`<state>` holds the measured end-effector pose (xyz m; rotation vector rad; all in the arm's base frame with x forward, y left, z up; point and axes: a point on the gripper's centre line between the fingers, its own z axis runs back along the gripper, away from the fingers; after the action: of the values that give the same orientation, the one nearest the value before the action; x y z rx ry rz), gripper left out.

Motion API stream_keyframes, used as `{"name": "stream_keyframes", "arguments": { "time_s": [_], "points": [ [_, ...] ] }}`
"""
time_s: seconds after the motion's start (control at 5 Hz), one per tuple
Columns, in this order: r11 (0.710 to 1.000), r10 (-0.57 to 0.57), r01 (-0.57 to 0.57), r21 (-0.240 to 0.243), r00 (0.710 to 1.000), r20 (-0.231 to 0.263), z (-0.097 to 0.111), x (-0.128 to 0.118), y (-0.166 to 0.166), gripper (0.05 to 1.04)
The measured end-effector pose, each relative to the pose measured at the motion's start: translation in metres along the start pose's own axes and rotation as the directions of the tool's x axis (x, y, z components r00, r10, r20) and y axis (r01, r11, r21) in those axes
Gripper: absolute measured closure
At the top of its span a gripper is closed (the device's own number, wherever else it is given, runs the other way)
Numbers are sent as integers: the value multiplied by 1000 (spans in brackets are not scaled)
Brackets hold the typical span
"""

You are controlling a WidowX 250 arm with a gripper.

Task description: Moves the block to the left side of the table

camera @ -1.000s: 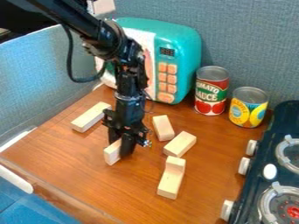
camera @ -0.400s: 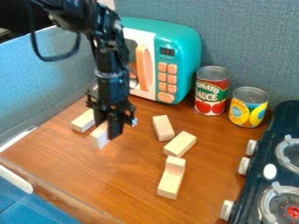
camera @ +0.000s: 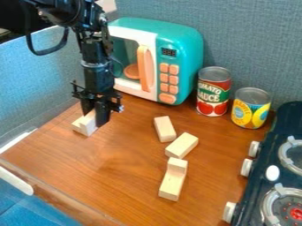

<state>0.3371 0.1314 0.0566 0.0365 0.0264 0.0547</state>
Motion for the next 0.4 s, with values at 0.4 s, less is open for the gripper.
{"name": "stream_keyframes", "arguments": {
  "time_s": [0.4],
  "points": [
    [998, 62, -64, -28, 995, -74, -32, 25, 27, 774]
  ]
}}
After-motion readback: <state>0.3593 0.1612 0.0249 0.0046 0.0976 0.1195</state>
